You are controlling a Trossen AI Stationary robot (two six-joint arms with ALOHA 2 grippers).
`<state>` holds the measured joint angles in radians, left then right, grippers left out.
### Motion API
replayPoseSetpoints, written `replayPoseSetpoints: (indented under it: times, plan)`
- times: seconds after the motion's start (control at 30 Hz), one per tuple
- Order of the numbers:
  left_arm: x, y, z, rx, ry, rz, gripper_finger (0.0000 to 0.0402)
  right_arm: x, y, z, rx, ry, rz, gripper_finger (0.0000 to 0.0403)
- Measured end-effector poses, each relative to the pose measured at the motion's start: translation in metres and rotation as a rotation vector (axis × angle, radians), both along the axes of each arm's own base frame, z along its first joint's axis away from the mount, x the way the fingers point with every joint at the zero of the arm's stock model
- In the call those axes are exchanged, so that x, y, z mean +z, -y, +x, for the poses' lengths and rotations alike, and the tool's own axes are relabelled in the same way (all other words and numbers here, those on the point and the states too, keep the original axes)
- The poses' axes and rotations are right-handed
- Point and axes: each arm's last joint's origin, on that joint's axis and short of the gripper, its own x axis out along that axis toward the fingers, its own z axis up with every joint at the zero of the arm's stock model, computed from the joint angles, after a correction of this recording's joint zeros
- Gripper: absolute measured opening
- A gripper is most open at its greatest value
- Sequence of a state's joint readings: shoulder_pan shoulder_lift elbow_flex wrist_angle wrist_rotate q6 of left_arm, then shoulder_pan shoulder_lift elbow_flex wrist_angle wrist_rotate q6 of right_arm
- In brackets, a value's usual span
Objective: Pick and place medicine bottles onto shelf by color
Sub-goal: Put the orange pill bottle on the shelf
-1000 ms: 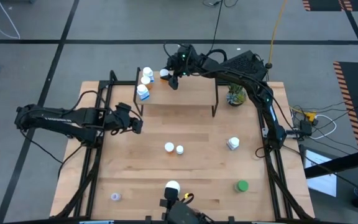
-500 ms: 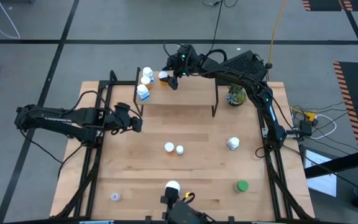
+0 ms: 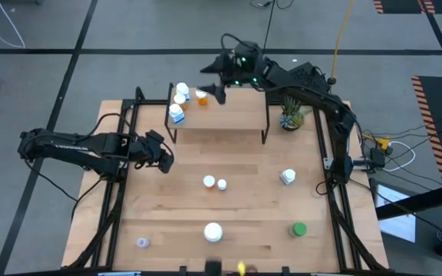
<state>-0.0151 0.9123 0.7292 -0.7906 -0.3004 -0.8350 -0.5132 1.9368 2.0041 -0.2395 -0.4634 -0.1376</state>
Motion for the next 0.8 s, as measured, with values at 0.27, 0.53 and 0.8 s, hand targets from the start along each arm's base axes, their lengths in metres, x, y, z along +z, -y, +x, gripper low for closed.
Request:
replayPoseSetpoints:
  times: [0.27,0.53,0.8]
  plan:
    - [0.000,0.001,0.000,-0.026,-0.006,0.015,0.0209,0.015,-0.129,0.008,0.300,-0.153,-0.055,0.0327]
    - [0.003,0.012,0.004,-0.129,0.029,0.039,0.0209,-0.039,-0.217,0.025,0.229,-0.339,-0.047,0.0327]
    - [-0.007,0.022,0.015,-0.177,-0.016,0.056,0.0209,-0.130,-0.248,0.022,0.107,-0.412,0.097,0.0327]
